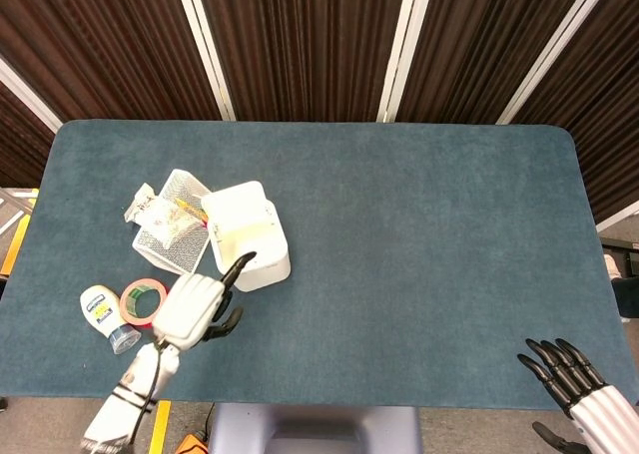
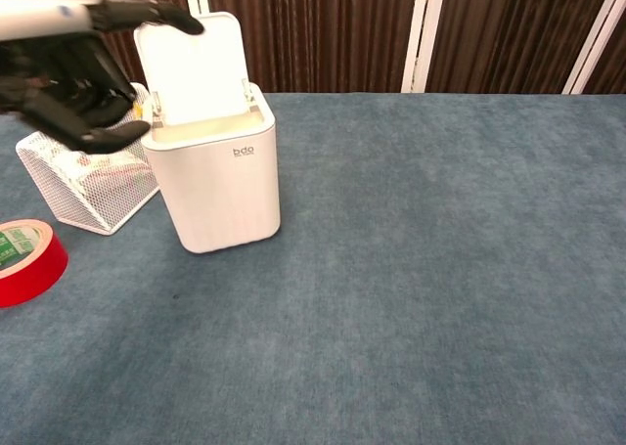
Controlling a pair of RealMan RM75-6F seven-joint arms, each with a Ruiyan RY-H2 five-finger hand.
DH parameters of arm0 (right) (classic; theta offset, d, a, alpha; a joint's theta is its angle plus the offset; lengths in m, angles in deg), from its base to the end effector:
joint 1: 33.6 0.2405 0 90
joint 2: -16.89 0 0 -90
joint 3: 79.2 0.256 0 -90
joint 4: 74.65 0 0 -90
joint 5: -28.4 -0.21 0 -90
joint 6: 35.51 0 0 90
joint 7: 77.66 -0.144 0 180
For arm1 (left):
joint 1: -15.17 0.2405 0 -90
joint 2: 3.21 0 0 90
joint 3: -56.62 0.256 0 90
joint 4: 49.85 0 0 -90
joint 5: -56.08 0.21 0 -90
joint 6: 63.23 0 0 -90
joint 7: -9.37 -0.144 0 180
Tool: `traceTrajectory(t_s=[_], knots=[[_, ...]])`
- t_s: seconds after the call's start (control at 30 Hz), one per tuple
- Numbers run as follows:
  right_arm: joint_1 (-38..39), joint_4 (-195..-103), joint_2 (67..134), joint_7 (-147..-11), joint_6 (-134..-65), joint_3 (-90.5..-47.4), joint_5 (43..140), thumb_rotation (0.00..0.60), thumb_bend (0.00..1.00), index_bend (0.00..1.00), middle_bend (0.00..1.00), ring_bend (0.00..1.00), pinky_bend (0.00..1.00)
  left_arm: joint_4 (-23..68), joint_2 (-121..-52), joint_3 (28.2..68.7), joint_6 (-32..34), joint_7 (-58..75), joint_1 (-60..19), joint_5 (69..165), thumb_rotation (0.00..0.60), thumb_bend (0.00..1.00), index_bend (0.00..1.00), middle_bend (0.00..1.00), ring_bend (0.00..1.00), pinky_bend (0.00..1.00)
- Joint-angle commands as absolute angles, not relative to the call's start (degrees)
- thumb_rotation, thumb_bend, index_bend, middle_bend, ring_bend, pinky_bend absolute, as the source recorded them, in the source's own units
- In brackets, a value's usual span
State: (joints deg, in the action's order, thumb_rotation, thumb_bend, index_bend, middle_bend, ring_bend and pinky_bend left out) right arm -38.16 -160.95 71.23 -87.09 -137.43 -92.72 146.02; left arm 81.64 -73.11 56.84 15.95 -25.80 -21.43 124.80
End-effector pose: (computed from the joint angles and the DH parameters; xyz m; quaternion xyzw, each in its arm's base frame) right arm -0.2912 -0.0554 0.1894 0.7233 -0.3538 0.4097 0.4287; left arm -0.0840 0.2256 0.0886 -0.7166 -0.3749 -0.4375 0.3931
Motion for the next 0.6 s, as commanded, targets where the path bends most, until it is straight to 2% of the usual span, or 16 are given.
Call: traceTrajectory(t_s=[0.03,0.07,0.1,0.2,0.27,0.33,0.6], knots=[[-38.18,-161.12,71.4,-86.49,-136.98,-92.78,146.08,0.6,0.31,0.0,0.0,0.0,0.0,70.95,-66.16,74.17,26.33,-17.56,-6.06,154.79,0.6,0.44,0.0,0.26,0.22,0.4],[-38.2,-161.19,71.47,-86.2,-136.83,-92.8,146.13,0.6,0.31,0.0,0.0,0.0,0.0,67.0,-66.39,75.73,29.07,-16.62,-3.55,157.99,0.6,0.44,0.0,0.13,0.1,0.25],[-38.24,-161.31,71.57,-85.78,-136.65,-92.8,146.17,0.6,0.31,0.0,0.0,0.0,0.0,61.52,-67.38,76.98,32.73,-15.21,-0.3,160.97,0.6,0.43,0.0,0.06,0.03,0.17],[-38.24,-161.7,71.86,-84.69,-135.94,-92.73,146.02,0.6,0.31,0.0,0.0,0.0,0.0,47.66,-72.18,77.83,40.62,-9.81,7.6,162.47,0.6,0.42,0.0,0.0,0.0,0.05],[-38.21,-161.99,72.02,-84.11,-135.44,-92.68,145.86,0.6,0.31,0.0,0.0,0.0,0.0,40.73,-74.93,77.58,43.03,-5.9,11.43,160.27,0.6,0.41,0.0,0.0,0.0,0.02],[-38.07,-162.32,72.18,-83.58,-134.95,-92.59,145.81,0.6,0.31,0.0,0.0,0.0,0.0,38.43,-74.71,77.55,40.92,-8.21,12.72,158.37,0.6,0.41,0.0,0.0,0.0,0.0],[-37.92,-162.55,72.25,-82.77,-134.21,-92.77,146.04,0.6,0.31,0.0,0.0,0.0,0.0,41.34,-72.43,74.89,37.75,-5.51,13.48,156.65,0.6,0.41,0.0,0.0,0.0,0.0]])
